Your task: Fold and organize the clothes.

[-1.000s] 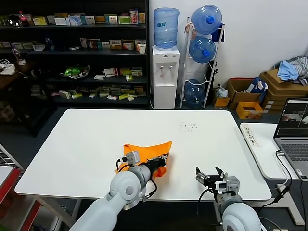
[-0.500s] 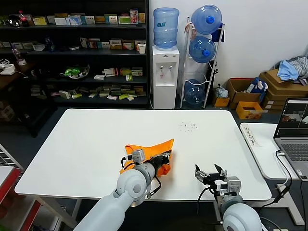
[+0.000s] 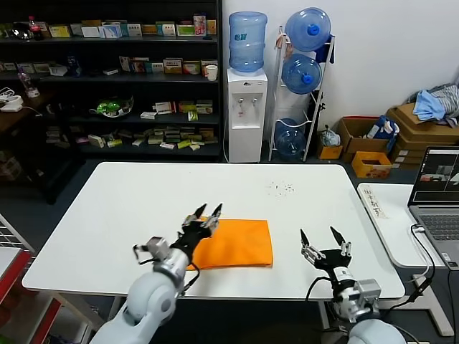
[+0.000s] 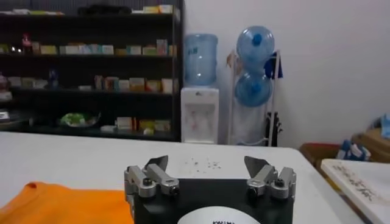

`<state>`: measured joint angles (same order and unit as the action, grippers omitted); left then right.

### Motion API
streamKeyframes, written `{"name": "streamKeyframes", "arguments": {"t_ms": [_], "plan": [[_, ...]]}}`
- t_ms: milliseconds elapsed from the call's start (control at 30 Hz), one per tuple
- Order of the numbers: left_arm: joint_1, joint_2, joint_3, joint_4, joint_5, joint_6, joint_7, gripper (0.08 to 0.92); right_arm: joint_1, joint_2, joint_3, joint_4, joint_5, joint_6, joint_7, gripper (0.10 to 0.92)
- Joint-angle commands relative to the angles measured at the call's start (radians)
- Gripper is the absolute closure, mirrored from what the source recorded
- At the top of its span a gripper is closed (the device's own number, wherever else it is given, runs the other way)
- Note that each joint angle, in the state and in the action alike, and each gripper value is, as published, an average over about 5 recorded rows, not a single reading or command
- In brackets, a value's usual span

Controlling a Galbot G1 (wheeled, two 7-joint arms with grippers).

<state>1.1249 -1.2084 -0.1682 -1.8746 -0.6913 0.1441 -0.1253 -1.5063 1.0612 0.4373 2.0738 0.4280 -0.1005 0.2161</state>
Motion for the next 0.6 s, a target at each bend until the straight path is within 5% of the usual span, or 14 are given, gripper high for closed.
{"name": "streamKeyframes", "arguments": {"t_ms": [33, 267, 600], "plan": [[0.57, -0.051, -0.462, -0.025, 0.286, -0.514, 0.37, 0.358, -0.299, 0.117, 0.259, -0.053, -0.17, 0.463, -0.236, 0.203], [0.607, -0.129, -0.532, -0.001, 0.301, -0.627, 0.444, 0.192, -0.322, 0.181, 0.305, -0.117, -0.176, 0.577, -0.298, 0.203], [0.586, -0.155, -0.549, 0.002, 0.296, -0.645, 0.471, 0.177, -0.282, 0.208, 0.288, -0.123, -0.169, 0.588, -0.323, 0.203]]}}
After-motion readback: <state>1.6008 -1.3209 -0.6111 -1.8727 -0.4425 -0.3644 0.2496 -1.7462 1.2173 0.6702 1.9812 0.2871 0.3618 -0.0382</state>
